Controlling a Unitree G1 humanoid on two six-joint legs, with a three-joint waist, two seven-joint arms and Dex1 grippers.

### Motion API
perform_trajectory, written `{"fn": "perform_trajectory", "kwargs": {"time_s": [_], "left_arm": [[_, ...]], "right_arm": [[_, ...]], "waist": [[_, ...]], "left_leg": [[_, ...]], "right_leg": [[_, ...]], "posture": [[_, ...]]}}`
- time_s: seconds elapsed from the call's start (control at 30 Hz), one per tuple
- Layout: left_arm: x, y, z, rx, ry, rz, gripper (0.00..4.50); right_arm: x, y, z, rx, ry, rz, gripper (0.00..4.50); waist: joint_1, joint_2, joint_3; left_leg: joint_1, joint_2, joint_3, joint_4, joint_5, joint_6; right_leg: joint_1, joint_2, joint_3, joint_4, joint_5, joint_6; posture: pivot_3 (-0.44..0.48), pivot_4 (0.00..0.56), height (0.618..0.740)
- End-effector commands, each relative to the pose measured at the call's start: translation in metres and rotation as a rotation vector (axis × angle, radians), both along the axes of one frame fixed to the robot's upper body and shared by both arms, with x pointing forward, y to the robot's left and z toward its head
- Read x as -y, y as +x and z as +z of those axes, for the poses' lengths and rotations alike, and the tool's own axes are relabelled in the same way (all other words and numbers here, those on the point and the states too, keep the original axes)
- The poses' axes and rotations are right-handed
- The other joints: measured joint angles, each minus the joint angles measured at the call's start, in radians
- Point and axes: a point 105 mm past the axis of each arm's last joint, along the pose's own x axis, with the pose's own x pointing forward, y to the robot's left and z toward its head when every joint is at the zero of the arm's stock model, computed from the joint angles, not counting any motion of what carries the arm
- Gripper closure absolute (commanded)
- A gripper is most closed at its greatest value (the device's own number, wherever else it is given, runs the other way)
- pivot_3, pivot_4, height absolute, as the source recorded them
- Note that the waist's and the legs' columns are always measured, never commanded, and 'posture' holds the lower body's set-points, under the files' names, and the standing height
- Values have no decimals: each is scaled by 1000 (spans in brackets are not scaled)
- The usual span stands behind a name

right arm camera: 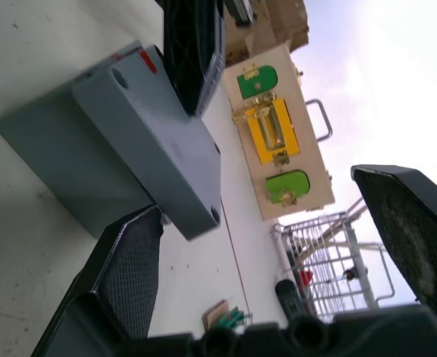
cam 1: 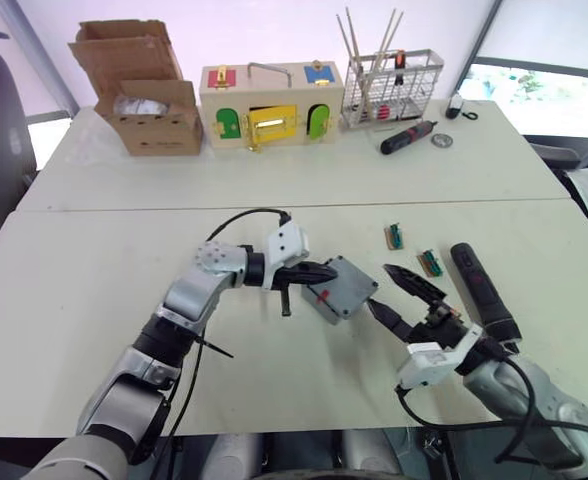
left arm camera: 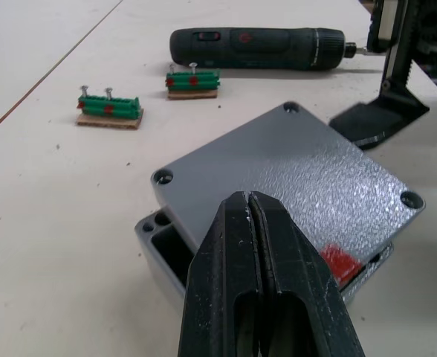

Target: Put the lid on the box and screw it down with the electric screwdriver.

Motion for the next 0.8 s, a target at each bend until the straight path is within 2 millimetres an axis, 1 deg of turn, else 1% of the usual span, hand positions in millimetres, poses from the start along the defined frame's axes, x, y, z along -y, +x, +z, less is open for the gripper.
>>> {"fn": "perform_trajectory", "kwargs": {"time_s": [0.03,0.13,0.23,0.3,0.5,0.67,0.73,0.8], "left_arm": [[-9,-3,-36,-95,107,38,4500],[-9,-4,-37,-101,107,35,4500],[-9,-5,-37,-100,107,37,4500],[-9,-5,-37,-98,106,36,4500],[-6,-5,-32,-83,90,32,4500],[-7,-3,-9,-59,1,28,4500],[-6,-5,0,-61,-40,9,4500],[-5,-8,4,-66,-60,-3,4500]], "right_arm": [[-12,-4,16,45,33,54,12],[-16,-5,16,44,24,76,12],[-6,-7,8,11,1,56,12],[-4,-7,7,2,3,49,12],[-8,-6,9,6,16,52,12],[-6,-4,9,9,26,35,12],[-5,-4,8,6,27,28,12],[-4,-4,8,6,29,25,12]], "waist": [[1,0,0],[1,1,-1],[1,1,-1],[0,1,-1],[0,1,-1],[0,1,-1],[-1,1,0],[0,2,0]], "left_leg": [[1,0,0,0,0,0],[4,0,0,-1,-1,2],[4,0,0,-1,-2,4],[4,0,0,-1,-3,4],[4,0,0,-1,-3,4],[4,0,0,-1,-3,4],[4,0,0,-1,-3,4],[3,0,0,-2,-3,4]], "right_leg": [[1,0,0,-1,0,0],[5,0,-1,-3,0,0],[7,0,-1,-5,0,0],[7,0,-1,-6,0,0],[7,0,0,-6,0,0],[7,0,0,-7,0,0],[6,0,0,-7,0,0],[6,0,0,-7,0,0]], "posture": [[0,150,737],[0,150,737],[0,150,737],[0,150,737],[0,150,737],[0,150,737],[0,150,737],[0,150,737]]}}
